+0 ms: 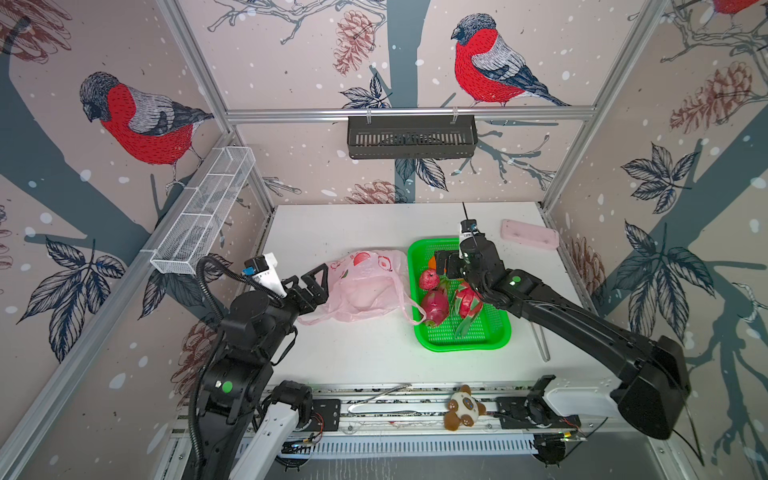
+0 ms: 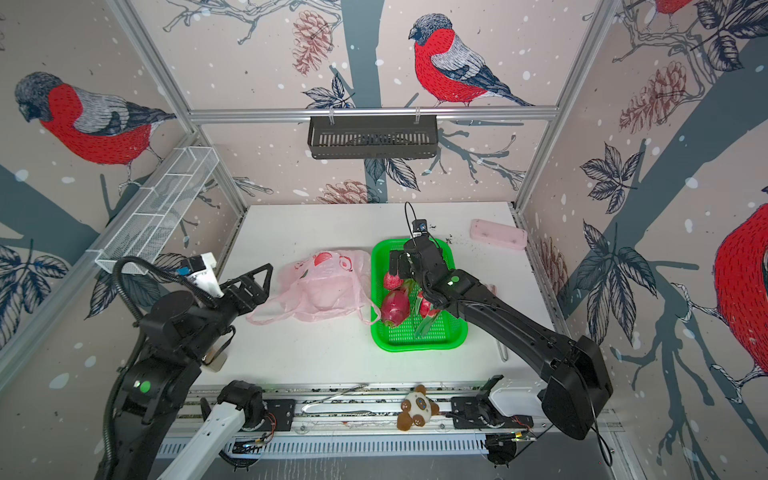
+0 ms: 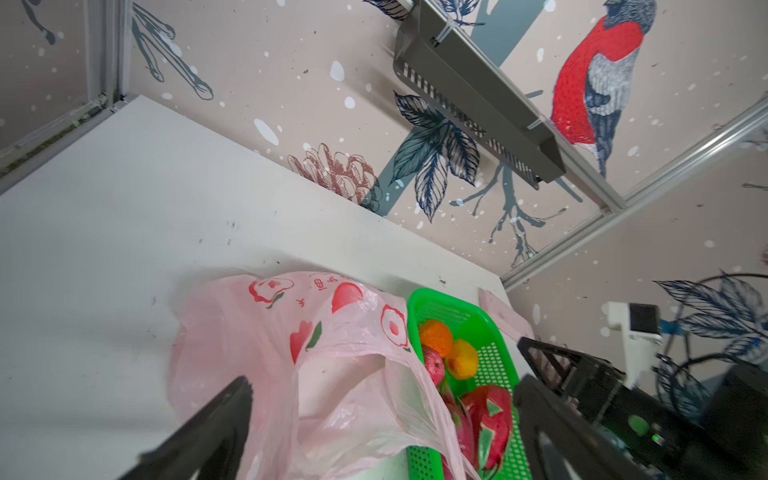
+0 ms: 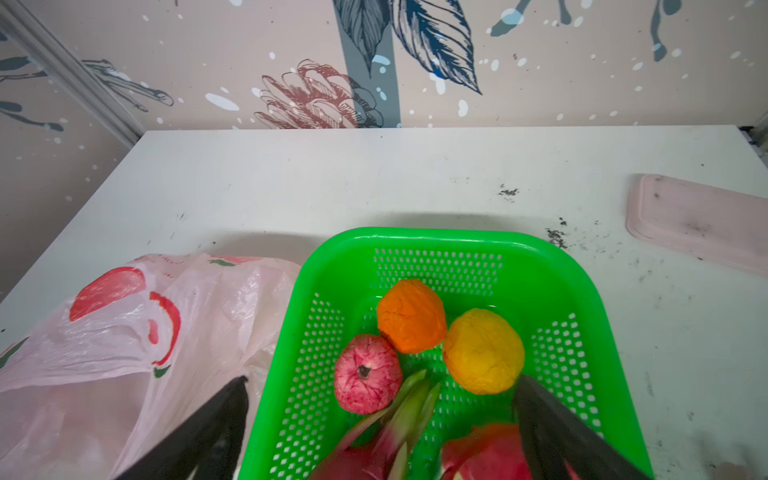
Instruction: Untie the knot of the plastic bag and take out the fruit
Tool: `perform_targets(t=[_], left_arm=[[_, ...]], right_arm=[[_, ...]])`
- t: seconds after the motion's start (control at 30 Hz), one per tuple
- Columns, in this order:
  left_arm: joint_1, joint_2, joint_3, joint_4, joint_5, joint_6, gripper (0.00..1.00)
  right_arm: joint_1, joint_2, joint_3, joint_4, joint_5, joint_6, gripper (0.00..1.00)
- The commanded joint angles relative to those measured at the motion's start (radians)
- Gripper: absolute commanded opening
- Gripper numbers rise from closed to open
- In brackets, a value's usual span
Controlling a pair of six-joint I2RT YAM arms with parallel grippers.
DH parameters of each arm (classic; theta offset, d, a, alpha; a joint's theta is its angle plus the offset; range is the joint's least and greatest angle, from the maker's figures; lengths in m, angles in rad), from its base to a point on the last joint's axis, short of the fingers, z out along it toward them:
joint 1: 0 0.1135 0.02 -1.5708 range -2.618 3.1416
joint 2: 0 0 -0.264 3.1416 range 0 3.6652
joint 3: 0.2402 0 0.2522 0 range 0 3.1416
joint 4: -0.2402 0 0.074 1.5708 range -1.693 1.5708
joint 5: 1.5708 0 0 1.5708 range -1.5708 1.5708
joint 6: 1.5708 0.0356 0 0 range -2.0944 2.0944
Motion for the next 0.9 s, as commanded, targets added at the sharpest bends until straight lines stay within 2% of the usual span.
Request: perform_targets(t=[0.0, 0.27, 0.43, 0.67, 0.87], left_arm=[[0.000, 0.083, -0.015, 0.149, -0.086, 0.080, 0.98], [0.031, 0.242, -0.107, 0.376, -0.241, 0.153, 0.98], [0.129, 0.308, -0.211, 0.502, -0.223, 0.147, 0.98], [0.171, 0.364, -0.349, 0.694, -0.340, 0.219, 0.98], [0.177, 0.421, -0.476, 0.926, -0.398, 0.295, 0.98]], right_arm=[[-0.048, -0.024, -0.039, 0.080, 0.015, -0.038, 0.99], [-0.321, -0.111, -0.207, 0.265, -0.118, -0.039, 0.99], [-0.462, -0.152, -0.319, 0.388, -0.156, -0.068, 0.99], [-0.582, -0.183, -0.463, 0.533, -0.114, -0.132, 0.99], [-0.617, -0.211, -0.633, 0.744, -0.069, -0.203, 0.99]])
